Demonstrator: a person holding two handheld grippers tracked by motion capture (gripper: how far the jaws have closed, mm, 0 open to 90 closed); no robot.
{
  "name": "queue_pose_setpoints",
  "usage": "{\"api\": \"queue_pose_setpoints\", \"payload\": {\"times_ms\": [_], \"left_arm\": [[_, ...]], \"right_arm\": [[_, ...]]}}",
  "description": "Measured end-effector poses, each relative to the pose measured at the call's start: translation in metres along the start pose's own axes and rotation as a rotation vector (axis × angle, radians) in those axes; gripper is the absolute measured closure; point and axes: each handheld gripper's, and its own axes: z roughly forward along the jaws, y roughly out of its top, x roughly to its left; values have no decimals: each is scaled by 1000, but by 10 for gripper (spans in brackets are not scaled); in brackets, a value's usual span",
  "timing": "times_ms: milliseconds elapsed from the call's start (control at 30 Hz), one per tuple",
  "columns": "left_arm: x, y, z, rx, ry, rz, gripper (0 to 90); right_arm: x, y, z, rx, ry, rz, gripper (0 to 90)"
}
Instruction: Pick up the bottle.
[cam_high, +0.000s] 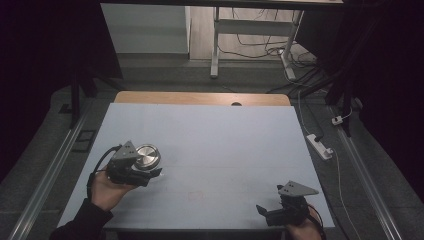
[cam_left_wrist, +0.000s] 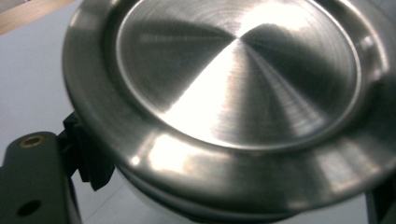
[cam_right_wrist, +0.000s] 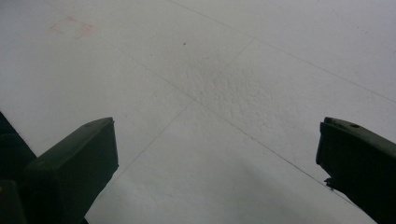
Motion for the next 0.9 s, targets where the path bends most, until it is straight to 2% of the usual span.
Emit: {"api": "queue_pose_setpoints", "payload": {"times_ms": [567, 900], "left_arm": [[-11, 44, 36, 10, -82, 79, 149], [-16, 62, 47, 0, -111, 100, 149]], "right_arm": [[0, 0, 0, -2, 1, -4, 0], [0, 0, 0, -3, 2, -6, 0]]}}
